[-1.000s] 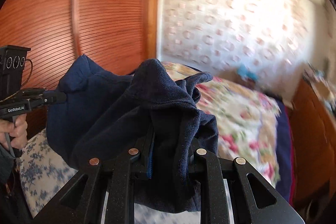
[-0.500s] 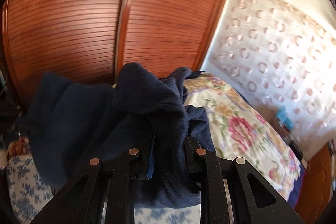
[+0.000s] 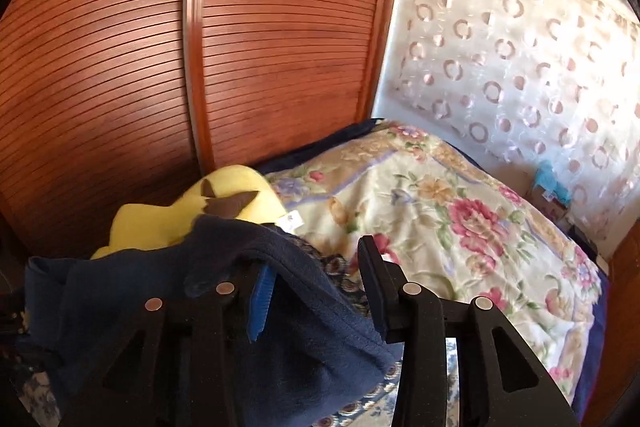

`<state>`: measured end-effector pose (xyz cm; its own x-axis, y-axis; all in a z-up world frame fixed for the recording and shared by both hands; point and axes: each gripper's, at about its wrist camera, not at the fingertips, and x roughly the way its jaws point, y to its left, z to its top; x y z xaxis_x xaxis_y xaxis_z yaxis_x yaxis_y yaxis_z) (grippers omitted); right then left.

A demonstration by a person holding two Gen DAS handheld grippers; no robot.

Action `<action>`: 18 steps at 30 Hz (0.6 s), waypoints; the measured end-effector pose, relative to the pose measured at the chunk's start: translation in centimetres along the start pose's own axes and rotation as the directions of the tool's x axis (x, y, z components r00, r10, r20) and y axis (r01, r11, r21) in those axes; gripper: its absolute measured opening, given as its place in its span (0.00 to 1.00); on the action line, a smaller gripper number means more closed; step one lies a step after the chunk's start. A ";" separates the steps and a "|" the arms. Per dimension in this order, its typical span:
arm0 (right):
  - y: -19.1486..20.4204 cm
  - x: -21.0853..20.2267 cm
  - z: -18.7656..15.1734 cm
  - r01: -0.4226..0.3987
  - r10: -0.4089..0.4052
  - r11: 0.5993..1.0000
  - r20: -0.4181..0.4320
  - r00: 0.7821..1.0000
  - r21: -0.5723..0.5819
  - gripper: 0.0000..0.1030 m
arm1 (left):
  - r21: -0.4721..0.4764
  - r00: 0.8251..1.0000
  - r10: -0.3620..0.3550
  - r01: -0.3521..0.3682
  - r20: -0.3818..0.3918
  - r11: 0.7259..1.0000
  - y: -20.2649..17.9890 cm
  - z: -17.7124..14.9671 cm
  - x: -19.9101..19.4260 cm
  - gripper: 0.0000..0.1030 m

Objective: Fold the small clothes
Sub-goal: 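Lower the shirt onto the folded clothes stack and open both grippers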

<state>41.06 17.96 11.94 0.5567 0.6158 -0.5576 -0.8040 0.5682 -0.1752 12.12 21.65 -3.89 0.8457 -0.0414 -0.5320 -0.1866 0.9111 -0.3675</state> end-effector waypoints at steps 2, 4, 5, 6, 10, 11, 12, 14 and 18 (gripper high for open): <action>0.7 0.2 -0.7 -0.012 0.011 0.999 -0.022 1.000 -0.046 0.41 | -0.003 1.000 0.001 -0.001 -0.004 1.000 0.0 0.0 0.1 0.10; 1.2 0.4 -1.3 0.015 -0.019 0.995 -0.039 0.999 -0.095 0.41 | -0.001 1.000 0.005 -0.005 -0.008 1.000 -0.2 -0.3 0.0 0.10; 1.4 0.2 -1.6 0.026 -0.031 0.994 -0.044 0.999 -0.106 0.41 | 0.002 1.000 0.007 -0.007 -0.009 1.000 -0.3 -0.4 0.0 0.10; 1.4 0.7 -1.1 0.047 -0.052 0.993 -0.044 0.998 -0.109 0.41 | 0.004 1.000 0.008 -0.008 -0.008 1.000 -0.4 -0.4 -0.1 0.10; -0.4 1.7 1.6 0.129 -0.130 0.991 -0.008 0.992 -0.041 0.41 | -0.005 1.000 0.006 -0.006 -0.012 1.000 -0.1 -0.5 -0.1 0.10; -1.3 2.0 2.3 0.143 -0.142 0.990 -0.008 0.990 0.003 0.41 | -0.009 1.000 0.005 -0.005 -0.013 1.000 0.0 -0.5 -0.1 0.10; -1.8 2.3 2.7 0.154 -0.153 0.987 -0.009 0.988 0.042 0.41 | -0.011 1.000 0.004 -0.005 -0.014 1.000 0.0 -0.6 0.0 0.10; -2.1 2.4 3.2 0.177 -0.177 0.982 -0.009 0.984 0.073 0.41 | -0.010 1.000 0.008 -0.008 -0.013 1.000 0.0 -0.5 0.0 0.10; -1.6 2.0 2.8 0.163 -0.163 0.983 -0.004 0.987 0.087 0.41 | 0.011 1.000 0.027 -0.027 -0.008 1.000 -0.3 -0.5 -0.2 0.11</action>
<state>44.08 19.79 13.35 0.6794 0.5127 -0.5249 -0.6816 0.7059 -0.1927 11.78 21.22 -4.03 0.8363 -0.0204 -0.5479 -0.2038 0.9162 -0.3451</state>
